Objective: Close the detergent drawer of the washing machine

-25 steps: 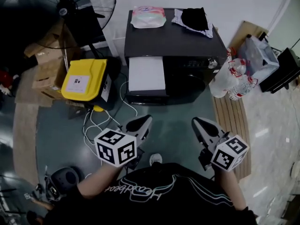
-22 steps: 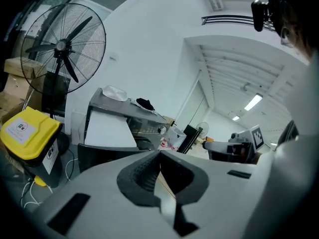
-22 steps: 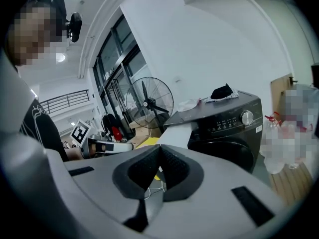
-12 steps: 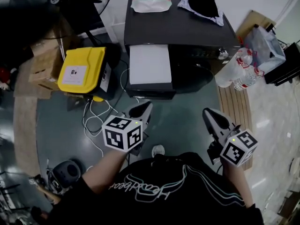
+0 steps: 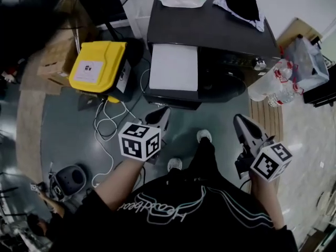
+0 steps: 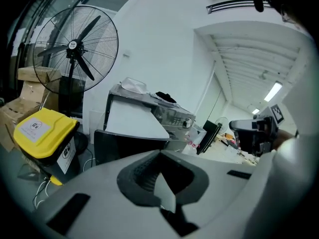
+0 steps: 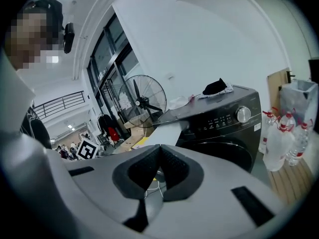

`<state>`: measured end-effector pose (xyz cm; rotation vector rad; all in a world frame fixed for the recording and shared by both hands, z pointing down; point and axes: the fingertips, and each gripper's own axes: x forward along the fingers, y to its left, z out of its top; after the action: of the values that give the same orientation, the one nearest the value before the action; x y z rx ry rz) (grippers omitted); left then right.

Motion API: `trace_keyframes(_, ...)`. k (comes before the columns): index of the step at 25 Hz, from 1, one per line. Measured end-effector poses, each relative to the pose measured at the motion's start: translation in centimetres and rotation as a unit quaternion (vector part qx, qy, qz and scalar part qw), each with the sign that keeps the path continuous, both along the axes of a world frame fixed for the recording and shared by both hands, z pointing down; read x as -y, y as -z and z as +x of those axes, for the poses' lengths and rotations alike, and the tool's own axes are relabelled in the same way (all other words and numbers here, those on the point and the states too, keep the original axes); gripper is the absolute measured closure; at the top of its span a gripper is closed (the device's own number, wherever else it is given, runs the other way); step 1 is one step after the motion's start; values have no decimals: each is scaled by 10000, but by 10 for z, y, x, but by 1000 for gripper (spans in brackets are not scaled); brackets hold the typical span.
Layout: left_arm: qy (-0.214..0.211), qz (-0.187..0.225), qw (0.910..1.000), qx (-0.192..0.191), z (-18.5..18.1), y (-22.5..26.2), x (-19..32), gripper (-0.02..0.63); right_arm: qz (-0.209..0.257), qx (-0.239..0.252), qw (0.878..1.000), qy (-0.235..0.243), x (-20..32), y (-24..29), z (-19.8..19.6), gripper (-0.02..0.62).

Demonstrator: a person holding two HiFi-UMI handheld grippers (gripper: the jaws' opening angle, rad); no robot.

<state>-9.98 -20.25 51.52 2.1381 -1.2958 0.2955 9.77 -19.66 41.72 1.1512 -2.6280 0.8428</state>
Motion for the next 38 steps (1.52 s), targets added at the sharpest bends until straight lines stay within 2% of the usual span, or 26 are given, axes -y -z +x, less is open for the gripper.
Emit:
trace_keyframes(12,731,-447,9955,398,-9,-33,23,581,-340,34,9963,785,64,-17,-15,569)
trace_keyframes(17,855,-508,9939,481,-8,-38,30,581,-415,56,9944,967,80,-18,-20,569)
trace_keyframes(28,892,-506,9935,493,-7,-39,34,583,-407,-52,9942,990,97,-21,-17,569)
trace_keyframes(32,936,-449,9928,605,-7,-39,34,583,-457,-47,9942,975,95,-25,-17,568)
trace_keyframes(38,1078,-544,9916,463,-7,-36,33,584,-504,47,9945,920,100,-25,-13,569)
